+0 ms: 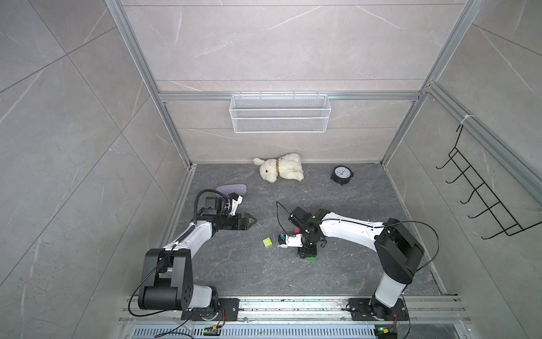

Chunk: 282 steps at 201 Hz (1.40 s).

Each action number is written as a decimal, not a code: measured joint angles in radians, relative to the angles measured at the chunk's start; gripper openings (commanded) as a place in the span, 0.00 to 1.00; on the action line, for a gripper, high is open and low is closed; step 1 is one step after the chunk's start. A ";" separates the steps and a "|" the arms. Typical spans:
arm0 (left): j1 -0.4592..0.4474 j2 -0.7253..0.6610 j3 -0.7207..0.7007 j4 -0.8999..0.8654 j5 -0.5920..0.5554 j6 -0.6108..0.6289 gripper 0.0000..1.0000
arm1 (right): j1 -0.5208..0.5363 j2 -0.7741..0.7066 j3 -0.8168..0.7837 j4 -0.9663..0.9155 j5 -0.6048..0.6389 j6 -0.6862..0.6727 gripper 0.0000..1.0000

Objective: Assemble the letter y with lego
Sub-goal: Assemble the lego brick with the lego brick.

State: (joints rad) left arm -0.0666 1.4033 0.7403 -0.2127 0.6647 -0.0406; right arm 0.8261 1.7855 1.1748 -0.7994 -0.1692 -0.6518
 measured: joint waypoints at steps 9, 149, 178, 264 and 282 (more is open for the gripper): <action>0.000 0.000 0.000 0.000 0.000 0.000 0.92 | 0.000 -0.002 -0.005 0.006 0.000 0.000 0.33; 0.000 0.002 0.000 0.000 0.000 0.000 0.92 | -0.010 -0.041 -0.068 0.081 0.000 0.001 0.29; 0.000 0.002 0.000 -0.001 0.000 0.000 0.92 | -0.010 -0.014 -0.034 0.059 0.011 0.009 0.28; 0.000 0.002 0.000 -0.001 0.000 0.000 0.92 | -0.013 -0.013 -0.032 0.060 0.002 0.023 0.28; 0.000 0.002 0.000 -0.001 0.000 0.000 0.92 | -0.013 -0.013 -0.032 0.060 0.000 0.027 0.28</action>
State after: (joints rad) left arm -0.0666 1.4052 0.7403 -0.2138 0.6643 -0.0406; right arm 0.8127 1.7729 1.1431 -0.7391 -0.1692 -0.6243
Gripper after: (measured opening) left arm 0.919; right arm 0.349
